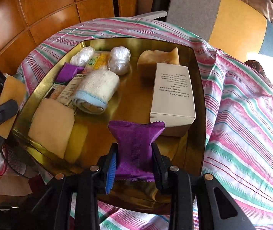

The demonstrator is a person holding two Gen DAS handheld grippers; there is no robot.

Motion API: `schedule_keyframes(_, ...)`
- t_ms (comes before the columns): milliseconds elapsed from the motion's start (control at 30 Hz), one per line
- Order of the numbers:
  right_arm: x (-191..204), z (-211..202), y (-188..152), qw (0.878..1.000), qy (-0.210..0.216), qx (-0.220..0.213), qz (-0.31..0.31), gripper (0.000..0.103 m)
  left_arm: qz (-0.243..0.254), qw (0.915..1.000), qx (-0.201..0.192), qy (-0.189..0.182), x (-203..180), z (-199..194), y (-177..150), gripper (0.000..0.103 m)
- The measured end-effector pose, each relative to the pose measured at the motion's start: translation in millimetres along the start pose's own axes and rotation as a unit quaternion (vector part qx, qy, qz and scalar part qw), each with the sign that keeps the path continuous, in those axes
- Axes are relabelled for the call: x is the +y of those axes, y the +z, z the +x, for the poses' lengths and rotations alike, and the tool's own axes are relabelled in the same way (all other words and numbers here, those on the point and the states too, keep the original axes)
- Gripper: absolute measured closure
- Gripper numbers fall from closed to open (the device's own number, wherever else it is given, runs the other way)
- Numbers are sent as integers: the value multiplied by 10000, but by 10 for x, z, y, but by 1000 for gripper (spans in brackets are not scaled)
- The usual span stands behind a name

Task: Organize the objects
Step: 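Lower the sponge into the tray with the left tool while the right tool lowers the pouch, then open both tools to release the sponge and pouch in the tray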

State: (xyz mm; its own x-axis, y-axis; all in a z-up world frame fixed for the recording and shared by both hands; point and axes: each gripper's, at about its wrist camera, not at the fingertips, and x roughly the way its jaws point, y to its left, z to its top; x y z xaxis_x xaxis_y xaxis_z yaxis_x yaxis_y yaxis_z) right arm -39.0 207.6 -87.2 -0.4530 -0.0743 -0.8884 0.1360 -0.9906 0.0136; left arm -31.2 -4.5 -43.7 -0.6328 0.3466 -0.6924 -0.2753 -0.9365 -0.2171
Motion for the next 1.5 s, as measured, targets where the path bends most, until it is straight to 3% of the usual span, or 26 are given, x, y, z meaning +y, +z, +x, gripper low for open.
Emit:
schedule_keyframes(267,-105,71,-85,9994,-73,238,226,64,127,9996,108,-242,-131,44,2,50)
schedule_keyframes(433,-175,-4,-162,9991,15,109,417,64,91,9981,218,-564,-302,121,69,50)
schedule_keyframes(667,-195,-189,-241,9979,22,-281,583,63,240,9970,278,-684,-528,223,139,50)
schedule_keyframes(1100,-291,-398,-312,9932,-268,-753,852,63,192,9959,602,-649,-705,506,166,50)
schedule_keyframes(1500,-357,-532,-328,9895,-329,-1015,979,63,289,9960,780,-312,-860,799,172,48)
